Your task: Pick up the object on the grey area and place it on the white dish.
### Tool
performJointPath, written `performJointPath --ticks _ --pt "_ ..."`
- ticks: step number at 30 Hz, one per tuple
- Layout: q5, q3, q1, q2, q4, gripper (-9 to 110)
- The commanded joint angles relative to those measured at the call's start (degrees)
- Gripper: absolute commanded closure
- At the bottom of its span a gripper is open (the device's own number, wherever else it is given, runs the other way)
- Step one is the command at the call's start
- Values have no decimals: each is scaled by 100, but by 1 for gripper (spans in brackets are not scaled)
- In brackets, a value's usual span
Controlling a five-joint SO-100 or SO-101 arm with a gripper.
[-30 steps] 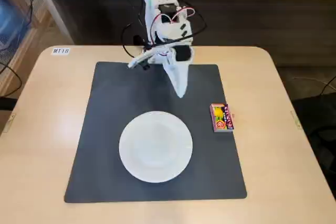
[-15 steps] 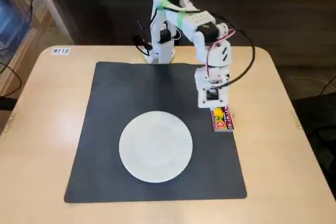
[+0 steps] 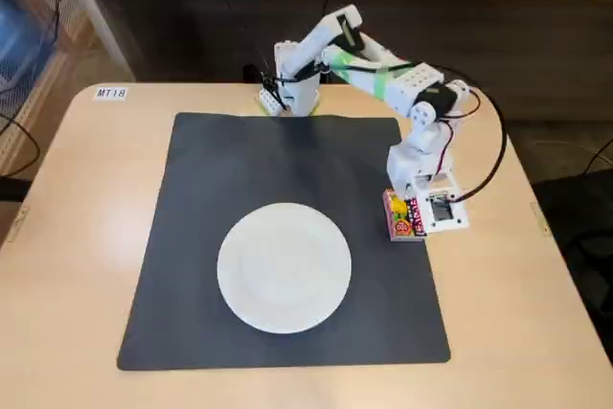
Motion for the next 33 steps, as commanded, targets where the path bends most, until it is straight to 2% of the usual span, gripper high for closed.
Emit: performJointPath --ticks 1,8,12,26,33 --pt "-35 -580 44 70 167 95" --pt "-114 -571 132 264 290 73" --pt "-114 -563 167 185 290 67" --pt "-202 -545 492 -299 299 62" --pt "-290 -580 527 -510 299 66"
